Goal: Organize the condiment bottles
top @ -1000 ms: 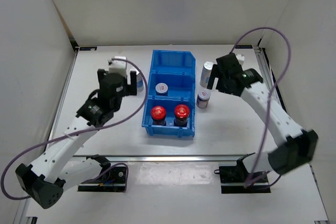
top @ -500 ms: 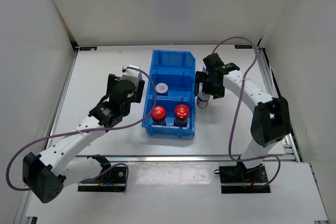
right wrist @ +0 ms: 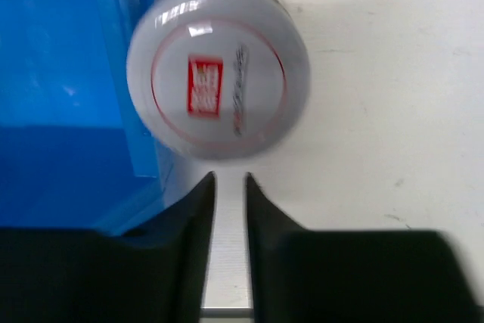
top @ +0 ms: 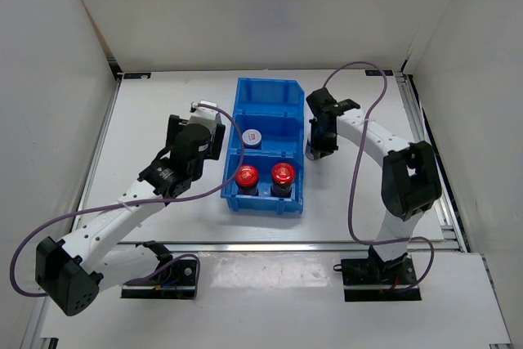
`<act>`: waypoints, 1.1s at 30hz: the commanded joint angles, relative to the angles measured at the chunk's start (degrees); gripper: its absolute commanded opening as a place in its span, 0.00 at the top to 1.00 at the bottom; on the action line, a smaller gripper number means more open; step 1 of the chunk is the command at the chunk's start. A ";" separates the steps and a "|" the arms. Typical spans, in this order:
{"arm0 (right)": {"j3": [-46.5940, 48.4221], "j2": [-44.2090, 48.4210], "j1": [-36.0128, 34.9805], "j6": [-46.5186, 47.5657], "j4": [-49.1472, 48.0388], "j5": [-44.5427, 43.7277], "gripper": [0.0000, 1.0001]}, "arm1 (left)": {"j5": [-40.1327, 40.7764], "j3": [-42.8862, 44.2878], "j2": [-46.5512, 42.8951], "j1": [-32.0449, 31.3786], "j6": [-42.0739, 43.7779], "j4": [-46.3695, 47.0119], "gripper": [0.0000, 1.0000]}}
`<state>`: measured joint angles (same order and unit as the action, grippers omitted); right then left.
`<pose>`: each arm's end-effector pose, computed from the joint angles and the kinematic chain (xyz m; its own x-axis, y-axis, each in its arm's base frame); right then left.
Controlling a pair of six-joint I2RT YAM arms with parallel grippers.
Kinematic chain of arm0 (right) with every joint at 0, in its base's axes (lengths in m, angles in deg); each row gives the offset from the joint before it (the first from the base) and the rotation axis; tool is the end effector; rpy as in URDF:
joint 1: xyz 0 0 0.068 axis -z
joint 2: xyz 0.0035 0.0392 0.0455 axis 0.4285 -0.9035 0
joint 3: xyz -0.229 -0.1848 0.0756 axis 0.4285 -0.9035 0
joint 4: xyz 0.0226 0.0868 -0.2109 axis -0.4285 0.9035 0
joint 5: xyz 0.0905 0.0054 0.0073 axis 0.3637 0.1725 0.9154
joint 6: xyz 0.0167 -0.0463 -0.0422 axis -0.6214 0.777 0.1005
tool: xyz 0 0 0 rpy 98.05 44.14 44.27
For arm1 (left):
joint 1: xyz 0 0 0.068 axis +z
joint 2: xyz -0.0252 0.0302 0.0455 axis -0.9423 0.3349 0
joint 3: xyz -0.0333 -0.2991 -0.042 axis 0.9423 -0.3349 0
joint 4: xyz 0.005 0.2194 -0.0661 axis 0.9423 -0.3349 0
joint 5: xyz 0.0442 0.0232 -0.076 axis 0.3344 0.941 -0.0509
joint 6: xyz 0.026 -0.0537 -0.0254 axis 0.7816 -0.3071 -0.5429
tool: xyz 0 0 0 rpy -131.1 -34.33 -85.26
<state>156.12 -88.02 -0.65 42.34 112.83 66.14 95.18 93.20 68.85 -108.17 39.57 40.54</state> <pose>0.3166 0.1453 0.2615 -0.9172 0.0386 -0.3964 0.0307 0.9992 0.0263 0.1715 -0.0933 0.3437 -0.3709 0.3019 -0.8782 0.0563 0.9512 0.3032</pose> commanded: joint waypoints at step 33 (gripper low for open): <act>14.92 -7.73 0.80 2.40 4.01 -6.85 0.01 | 0.65 2.28 0.40 -0.14 0.10 1.27 0.00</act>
<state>169.19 -94.43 -0.54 43.87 116.61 57.68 95.24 93.20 69.68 -108.17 39.57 40.61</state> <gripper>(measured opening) 0.991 0.998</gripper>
